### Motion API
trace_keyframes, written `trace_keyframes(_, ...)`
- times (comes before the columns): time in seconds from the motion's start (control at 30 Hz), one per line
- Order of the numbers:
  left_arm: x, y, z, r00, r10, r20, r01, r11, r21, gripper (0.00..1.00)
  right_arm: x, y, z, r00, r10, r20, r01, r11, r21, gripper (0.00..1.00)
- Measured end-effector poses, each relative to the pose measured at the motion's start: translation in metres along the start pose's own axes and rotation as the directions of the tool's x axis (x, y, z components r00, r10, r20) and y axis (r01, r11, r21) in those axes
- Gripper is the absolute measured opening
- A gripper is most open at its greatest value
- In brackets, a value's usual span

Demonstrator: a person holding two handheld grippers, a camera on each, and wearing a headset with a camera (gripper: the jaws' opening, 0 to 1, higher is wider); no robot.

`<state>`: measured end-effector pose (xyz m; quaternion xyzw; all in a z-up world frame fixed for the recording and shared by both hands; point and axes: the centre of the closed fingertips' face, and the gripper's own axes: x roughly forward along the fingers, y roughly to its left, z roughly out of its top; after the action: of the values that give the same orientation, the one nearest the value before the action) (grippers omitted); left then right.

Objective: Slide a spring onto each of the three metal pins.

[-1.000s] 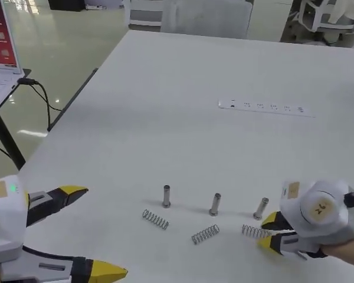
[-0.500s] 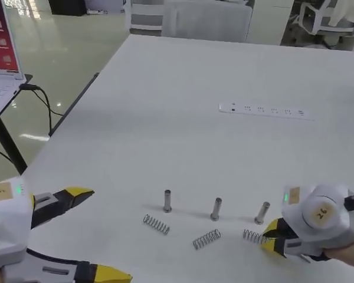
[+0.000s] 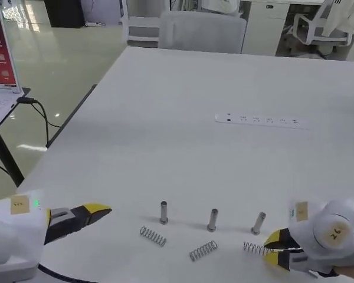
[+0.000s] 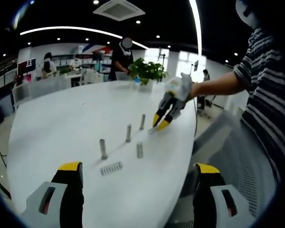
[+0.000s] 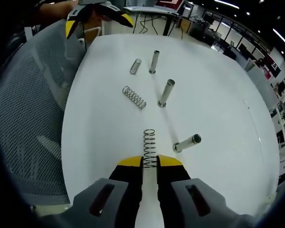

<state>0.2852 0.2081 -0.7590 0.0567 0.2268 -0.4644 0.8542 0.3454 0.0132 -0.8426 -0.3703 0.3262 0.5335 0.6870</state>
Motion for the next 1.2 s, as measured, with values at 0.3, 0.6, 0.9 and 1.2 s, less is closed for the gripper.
trace_keyframes(0.3, 0.015, -0.011, 0.008, 0.9983, -0.059, 0.003, 0.059, 0.998, -0.003, 0.89, -0.015, 0.01, 0.023, 0.9968, 0.011, 0.079, -0.009, 0.999, -0.037, 0.08)
trace_keyframes(0.6, 0.035, -0.026, 0.01, 0.9901, -0.14, -0.005, 0.14, 0.99, 0.014, 0.82, -0.022, 0.021, 0.039, 0.9933, 0.029, 0.112, -0.02, 0.996, -0.082, 0.08)
trace_keyframes(0.9, 0.061, -0.033, 0.022, 0.9812, -0.193, 0.01, 0.192, 0.98, 0.05, 0.71, -0.024, 0.034, 0.061, 0.9908, 0.047, 0.127, -0.03, 0.991, -0.129, 0.08)
trace_keyframes(1.2, 0.078, -0.035, 0.022, 0.9764, -0.216, -0.009, 0.216, 0.973, 0.087, 0.6, -0.02, 0.039, 0.072, 0.9878, 0.062, 0.142, -0.043, 0.99, -0.133, 0.08)
